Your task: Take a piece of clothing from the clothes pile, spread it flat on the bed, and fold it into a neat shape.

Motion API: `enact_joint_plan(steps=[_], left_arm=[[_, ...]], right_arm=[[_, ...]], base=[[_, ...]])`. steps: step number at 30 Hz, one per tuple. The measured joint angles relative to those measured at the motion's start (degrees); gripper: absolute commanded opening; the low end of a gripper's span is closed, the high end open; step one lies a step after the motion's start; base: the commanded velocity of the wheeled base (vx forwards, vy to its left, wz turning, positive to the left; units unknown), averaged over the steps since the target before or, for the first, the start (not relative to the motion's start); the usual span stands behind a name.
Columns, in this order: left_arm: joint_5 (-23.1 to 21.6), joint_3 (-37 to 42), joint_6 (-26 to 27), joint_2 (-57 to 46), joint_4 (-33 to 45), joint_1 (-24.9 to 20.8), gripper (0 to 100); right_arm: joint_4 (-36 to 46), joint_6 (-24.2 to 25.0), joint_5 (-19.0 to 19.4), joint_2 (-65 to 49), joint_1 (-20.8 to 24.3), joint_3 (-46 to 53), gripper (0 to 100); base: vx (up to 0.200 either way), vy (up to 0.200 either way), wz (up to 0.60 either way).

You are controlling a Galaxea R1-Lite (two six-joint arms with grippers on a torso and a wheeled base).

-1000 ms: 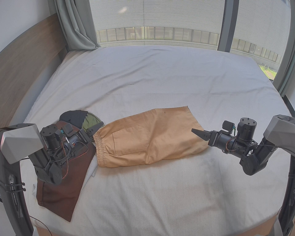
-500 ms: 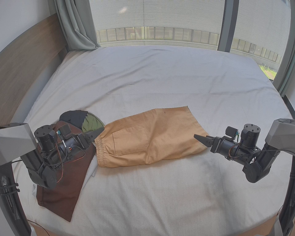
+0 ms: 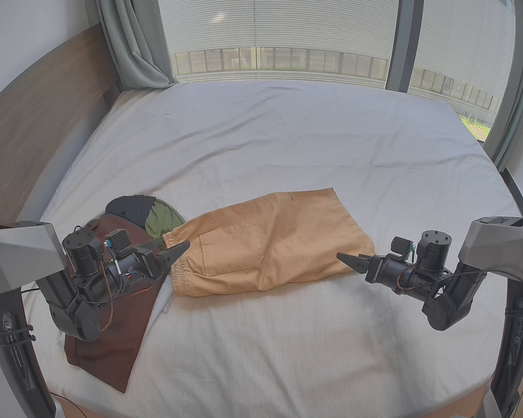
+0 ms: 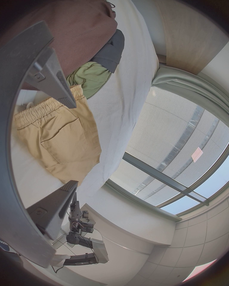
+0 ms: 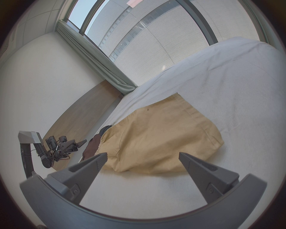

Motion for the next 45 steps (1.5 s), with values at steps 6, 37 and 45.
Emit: enact_joint_plan(steps=[6,37,45], left_arm=[[0.2,0.11,0.78,0.05,-0.04,0.0,100],[-0.05,0.0,0.69,0.39,-0.04,-0.02,100],[-0.09,0.05,0.69,0.41,-0.04,-0.02,100]], right_arm=[[0.11,0.0,-0.05,1.66,0.13,-0.01,100],[0.2,5.68,-4.62,12.37,1.97,-7.95,100],[-0.33,8.74,-6.57,15.35,3.55,-12.52,100]], base=[[0.0,0.0,0.0],[0.0,0.0,0.0],[0.0,0.0,0.0]])
